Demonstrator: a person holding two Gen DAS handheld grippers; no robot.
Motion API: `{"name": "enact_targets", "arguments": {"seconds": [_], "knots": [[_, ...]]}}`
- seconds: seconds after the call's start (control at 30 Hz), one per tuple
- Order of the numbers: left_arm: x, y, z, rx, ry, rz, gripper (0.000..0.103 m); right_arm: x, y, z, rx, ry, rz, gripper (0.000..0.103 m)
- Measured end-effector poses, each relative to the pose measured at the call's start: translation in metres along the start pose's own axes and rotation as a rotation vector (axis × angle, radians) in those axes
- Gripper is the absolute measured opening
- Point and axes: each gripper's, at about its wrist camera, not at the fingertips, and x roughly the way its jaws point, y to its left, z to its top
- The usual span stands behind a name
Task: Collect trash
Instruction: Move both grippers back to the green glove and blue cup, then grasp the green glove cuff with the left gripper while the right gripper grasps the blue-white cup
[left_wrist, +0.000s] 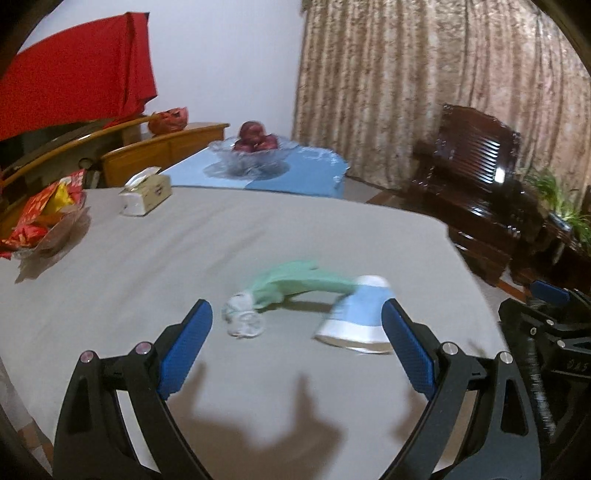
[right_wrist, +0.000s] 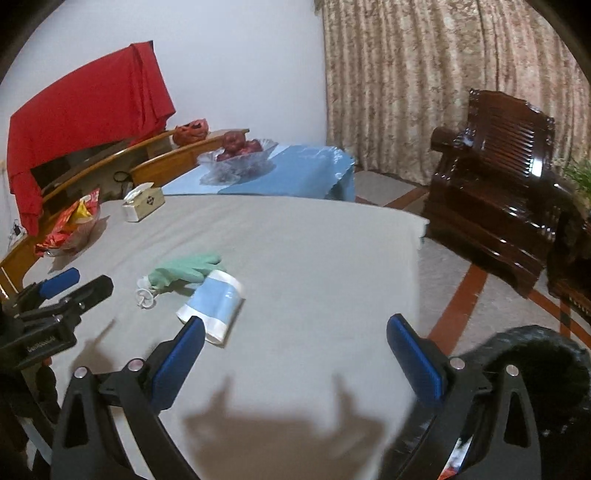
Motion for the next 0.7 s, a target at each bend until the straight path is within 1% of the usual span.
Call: {"name": "enact_targets", "arguments": {"seconds": [0.2,0.4,0.5,0.57,0.63,0.7], "knots": [[0.034,0.032,-0.005,-0.027,0.041,0.046,0.09,0.052,0.029,0.001,-0.033,0.076,0.032,0.097],[0.065,0.045,-0.009,-0.044,0.085,0.052,0.085,0.092,0.042,-0.005,-0.041,0.139,0.039,0.094],[0.08,0.049,-0.011,-0.047,0.106,0.048,0.084,0.103,0.042,-0.007,-0.038,0.163,0.049,0.089],[0.089,0.051,-0.01,-0.048,0.12,0.044,0.083,0.11,0.043,-0.007,-0.043,0.181,0.059,0.084],[0.1,0.052,-0.009,-0.052,0.148,0.035,0.079,0.116,0.043,-0.007,-0.048,0.195,0.065,0.079],[0.111,0.055,-0.007,-0.069,0.186,0.016,0.075,0.121,0.043,-0.008,-0.047,0.206,0.074,0.078]]}}
